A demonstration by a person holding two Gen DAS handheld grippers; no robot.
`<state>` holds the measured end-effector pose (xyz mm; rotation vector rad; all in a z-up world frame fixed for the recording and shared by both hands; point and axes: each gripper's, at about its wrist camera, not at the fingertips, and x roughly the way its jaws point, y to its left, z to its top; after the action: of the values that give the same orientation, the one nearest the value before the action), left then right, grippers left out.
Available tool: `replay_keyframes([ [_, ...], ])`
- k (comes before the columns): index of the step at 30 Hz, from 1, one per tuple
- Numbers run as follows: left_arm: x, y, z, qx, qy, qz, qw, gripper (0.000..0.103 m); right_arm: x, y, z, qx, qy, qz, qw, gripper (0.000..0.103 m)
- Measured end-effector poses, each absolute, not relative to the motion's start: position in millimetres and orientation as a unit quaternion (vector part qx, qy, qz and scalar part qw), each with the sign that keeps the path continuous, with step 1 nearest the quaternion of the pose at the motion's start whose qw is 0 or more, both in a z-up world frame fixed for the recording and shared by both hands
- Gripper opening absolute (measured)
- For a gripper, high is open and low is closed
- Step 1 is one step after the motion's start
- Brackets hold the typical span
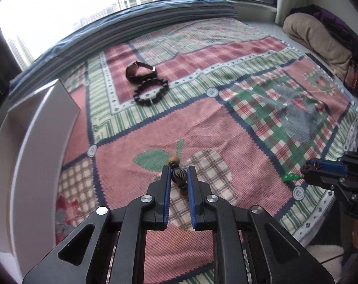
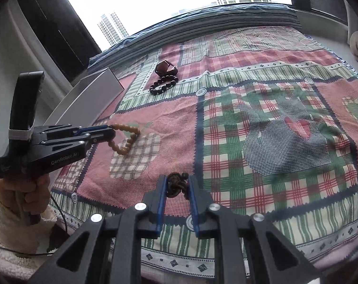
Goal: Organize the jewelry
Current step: 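Carry the wooden bracelet and jade pendant with both tools over the box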
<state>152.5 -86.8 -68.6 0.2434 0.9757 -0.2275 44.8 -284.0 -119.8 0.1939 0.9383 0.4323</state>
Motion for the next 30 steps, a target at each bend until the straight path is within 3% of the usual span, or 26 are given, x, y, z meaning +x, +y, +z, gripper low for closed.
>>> replay_keyframes([
  [12, 138, -53, -53, 0.102, 0.449, -0.075, 0.885, 0.011, 43, -248, -101, 0.067, 0.443, 0.226, 0.865, 0.019],
  [16, 129, -27, -38, 0.050, 0.453, -0.089, 0.886, 0.011, 44, -231, -93, 0.057, 0.444, 0.240, 0.861, 0.018],
  [25, 94, 99, 50, -0.073, 0.414, -0.068, 0.905, 0.011, 72, -151, -20, 0.033, 0.411, 0.348, 0.842, 0.018],
  [30, 74, 190, 71, -0.098, 0.395, 0.025, 0.913, 0.012, 83, -73, 25, -0.008, 0.373, 0.418, 0.828, 0.018],
])
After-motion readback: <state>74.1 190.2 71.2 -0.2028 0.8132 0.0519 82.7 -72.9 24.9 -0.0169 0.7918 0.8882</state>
